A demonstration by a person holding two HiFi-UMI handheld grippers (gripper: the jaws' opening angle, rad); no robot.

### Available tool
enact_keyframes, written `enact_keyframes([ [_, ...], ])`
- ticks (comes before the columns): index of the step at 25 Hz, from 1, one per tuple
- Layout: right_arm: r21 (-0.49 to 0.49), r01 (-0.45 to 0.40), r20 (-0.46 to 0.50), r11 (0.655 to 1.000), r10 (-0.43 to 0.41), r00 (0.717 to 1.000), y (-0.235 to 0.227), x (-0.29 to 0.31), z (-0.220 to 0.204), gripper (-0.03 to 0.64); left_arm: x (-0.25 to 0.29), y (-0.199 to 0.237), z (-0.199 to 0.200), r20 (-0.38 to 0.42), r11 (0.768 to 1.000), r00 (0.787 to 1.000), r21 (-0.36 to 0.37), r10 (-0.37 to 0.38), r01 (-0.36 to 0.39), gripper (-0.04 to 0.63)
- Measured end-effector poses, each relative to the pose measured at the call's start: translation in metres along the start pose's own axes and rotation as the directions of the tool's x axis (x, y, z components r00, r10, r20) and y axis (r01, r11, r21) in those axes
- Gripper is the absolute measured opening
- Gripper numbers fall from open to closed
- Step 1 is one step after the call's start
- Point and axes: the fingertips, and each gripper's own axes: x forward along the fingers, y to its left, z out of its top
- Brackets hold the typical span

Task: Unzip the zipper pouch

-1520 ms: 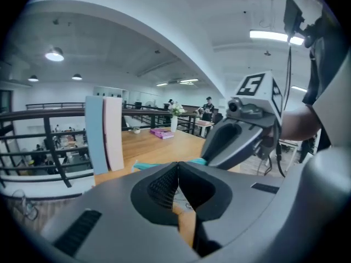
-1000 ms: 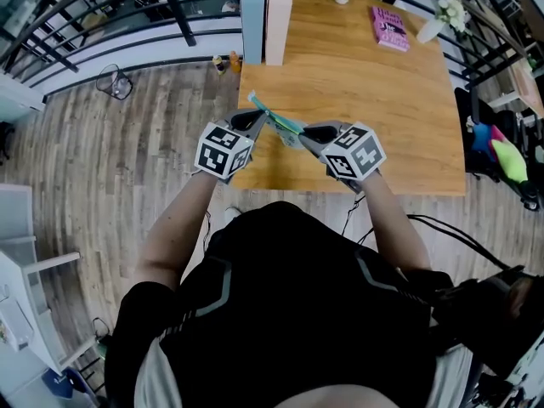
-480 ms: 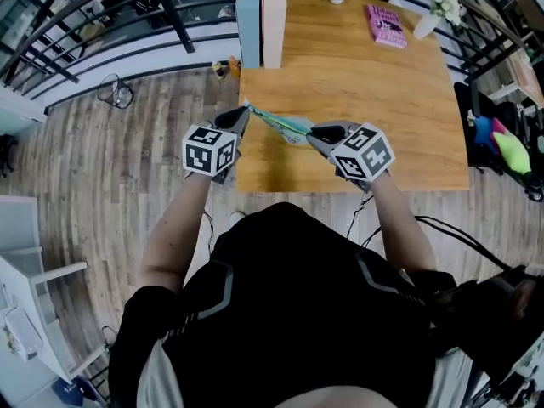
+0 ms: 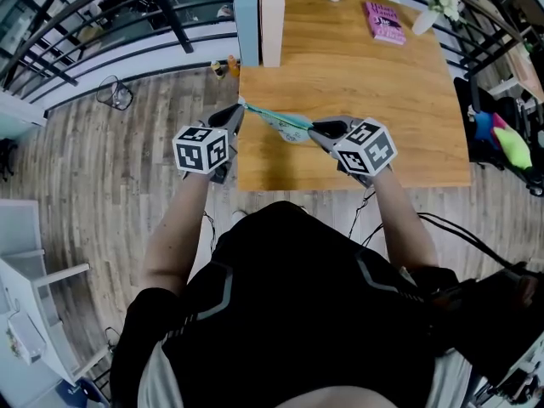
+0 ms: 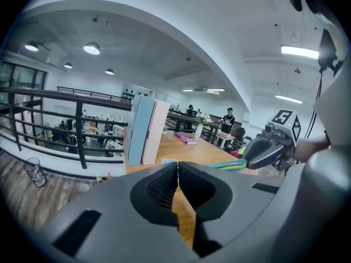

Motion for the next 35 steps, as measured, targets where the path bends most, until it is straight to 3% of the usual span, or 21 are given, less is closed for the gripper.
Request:
enact_keyframes([
  [9, -0.023, 0.024, -0.02, 0.999, -0.025, 0.999, -0.028, 0.012, 0.004, 0.054, 0.01, 0.004, 0.005, -0.029, 0.996, 0.999, 0.08, 0.034, -0.031, 0.031],
  [16, -0.077, 0.11, -0.012, 0.991, -0.111, 0.994, -0.08, 0.026, 0.008, 0.054, 0.039, 0.003, 0.033, 0.042, 0.989, 0.997, 0.131, 0.06, -0.065, 0.031],
  [18, -0.08, 0.119, 0.01, 0.99, -0.119, 0.993, -0.088, 0.029, 0.005, 0.054, 0.045, 0.004, 0.029, 0.031, 0.988, 0.998, 0.14, 0.055, -0.058, 0.031],
  [20, -0.101, 0.117, -0.004, 0.988, -0.118, 0.993, -0.092, 0.04, -0.009, 0.054, 0.053, 0.006, 0.012, -0.01, 0.987, 0.999, 0.152, 0.051, -0.049, 0.031],
  [24, -0.129, 0.053, -0.118, 0.99, -0.068, 0.991, -0.08, 0.072, -0.063, 0.054, 0.062, 0.009, -0.048, -0.156, 0.99, 0.987, 0.139, 0.042, -0.02, 0.031],
  [28, -0.042, -0.019, -0.184, 0.999, 0.011, 0.983, -0.069, 0.095, -0.107, 0.054, 0.069, 0.014, -0.107, -0.292, 0.994, 0.955, 0.111, 0.047, -0.015, 0.031],
  [31, 0.012, -0.056, -0.204, 0.998, 0.057, 0.977, -0.059, 0.105, -0.126, 0.054, 0.069, 0.017, -0.137, -0.339, 0.997, 0.939, 0.077, 0.051, -0.026, 0.031],
  [35, 0.067, -0.099, -0.245, 0.993, 0.113, 0.963, -0.048, 0.111, -0.15, 0.055, 0.068, 0.014, -0.167, -0.418, 0.996, 0.908, 0.093, 0.04, 0.0, 0.031],
])
